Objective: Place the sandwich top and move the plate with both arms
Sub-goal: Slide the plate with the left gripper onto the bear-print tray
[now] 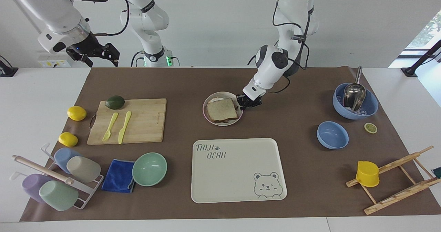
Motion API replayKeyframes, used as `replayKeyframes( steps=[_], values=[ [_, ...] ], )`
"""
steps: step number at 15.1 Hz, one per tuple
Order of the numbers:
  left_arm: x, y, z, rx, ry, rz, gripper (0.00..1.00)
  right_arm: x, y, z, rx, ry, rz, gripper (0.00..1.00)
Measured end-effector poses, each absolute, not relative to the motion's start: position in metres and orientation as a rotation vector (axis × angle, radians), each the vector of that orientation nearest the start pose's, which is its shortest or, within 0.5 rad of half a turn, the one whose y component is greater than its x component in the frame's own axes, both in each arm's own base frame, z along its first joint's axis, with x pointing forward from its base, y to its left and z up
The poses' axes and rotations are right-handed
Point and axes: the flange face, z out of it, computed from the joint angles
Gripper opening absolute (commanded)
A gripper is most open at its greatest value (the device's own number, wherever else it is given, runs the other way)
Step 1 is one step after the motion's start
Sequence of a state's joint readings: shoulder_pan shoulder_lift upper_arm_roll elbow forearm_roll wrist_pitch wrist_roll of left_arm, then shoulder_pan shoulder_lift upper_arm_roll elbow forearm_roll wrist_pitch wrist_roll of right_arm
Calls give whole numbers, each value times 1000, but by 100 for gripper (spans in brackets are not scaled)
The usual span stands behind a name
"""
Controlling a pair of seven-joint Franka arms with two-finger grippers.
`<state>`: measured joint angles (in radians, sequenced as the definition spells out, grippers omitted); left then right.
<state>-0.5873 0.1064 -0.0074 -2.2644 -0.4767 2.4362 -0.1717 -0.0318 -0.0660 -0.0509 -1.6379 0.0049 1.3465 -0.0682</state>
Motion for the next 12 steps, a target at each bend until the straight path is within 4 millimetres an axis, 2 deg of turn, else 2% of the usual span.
replayKeyframes(
  steps=[4,7,12],
  values=[
    [481,-283,356,-3490,50,150,0,508,-44,615,-3109,24,314,100],
    [505,-271,386,-3516,16,143,0,518,-45,620,-3130,25,194,100],
    [553,-259,410,-3554,-62,145,0,519,-49,621,-3133,35,172,100]
  ],
)
